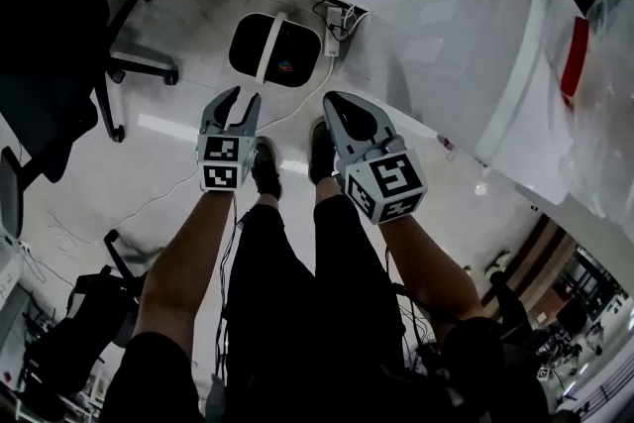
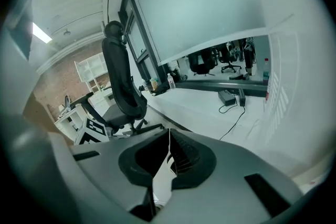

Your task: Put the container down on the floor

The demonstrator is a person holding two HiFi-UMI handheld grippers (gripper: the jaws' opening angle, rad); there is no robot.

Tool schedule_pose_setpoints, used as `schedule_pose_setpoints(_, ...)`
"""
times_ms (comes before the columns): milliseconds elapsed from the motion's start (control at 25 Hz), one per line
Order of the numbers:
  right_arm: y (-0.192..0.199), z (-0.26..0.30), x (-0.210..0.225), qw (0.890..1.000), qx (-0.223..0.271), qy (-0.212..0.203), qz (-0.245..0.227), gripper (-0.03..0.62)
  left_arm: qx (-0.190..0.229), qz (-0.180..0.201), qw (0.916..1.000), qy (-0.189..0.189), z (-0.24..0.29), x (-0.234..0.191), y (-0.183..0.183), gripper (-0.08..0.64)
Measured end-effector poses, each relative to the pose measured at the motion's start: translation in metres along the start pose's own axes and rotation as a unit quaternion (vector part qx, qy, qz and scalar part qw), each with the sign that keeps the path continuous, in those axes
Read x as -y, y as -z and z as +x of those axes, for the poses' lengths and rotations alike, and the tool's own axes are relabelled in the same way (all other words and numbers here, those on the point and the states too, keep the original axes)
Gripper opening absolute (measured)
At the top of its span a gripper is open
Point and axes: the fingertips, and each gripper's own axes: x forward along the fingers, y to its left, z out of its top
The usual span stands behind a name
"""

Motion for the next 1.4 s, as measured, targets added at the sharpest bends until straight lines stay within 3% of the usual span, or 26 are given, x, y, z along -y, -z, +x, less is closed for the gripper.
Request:
schedule_pose_setpoints(200,-0.049,-0.027,-0.009,0.999,0.028,0.017,-0.001,0.009,0.103,0.001,0.9946,0.007,-0.070,0.015,-0.081,0.143)
schedule_pose_setpoints(600,-0.148,-0.085,-0.033,0.995,0.091,0.030,-0.015,0.009,0.179,-0.018,0.9832,0.031,-0.167,0.070,-0.190,0.075)
schedule_pose_setpoints(720,-0.169,-0.104,-0.043,0.994,0.105,0.031,-0.008,0.009,0.214,0.000,0.9764,0.026,-0.200,0.079,-0.223,0.058)
schedule_pose_setpoints(1040,-0.213,-0.157,-0.063,0.992,0.122,0.020,-0.014,0.009,0.253,0.017,0.9663,0.043,-0.269,0.106,-0.285,0.012)
schedule_pose_setpoints(1400,-0.265,-0.198,-0.085,0.985,0.162,0.042,-0.049,0.008,0.252,0.018,0.9665,0.046,-0.328,0.108,-0.304,0.011)
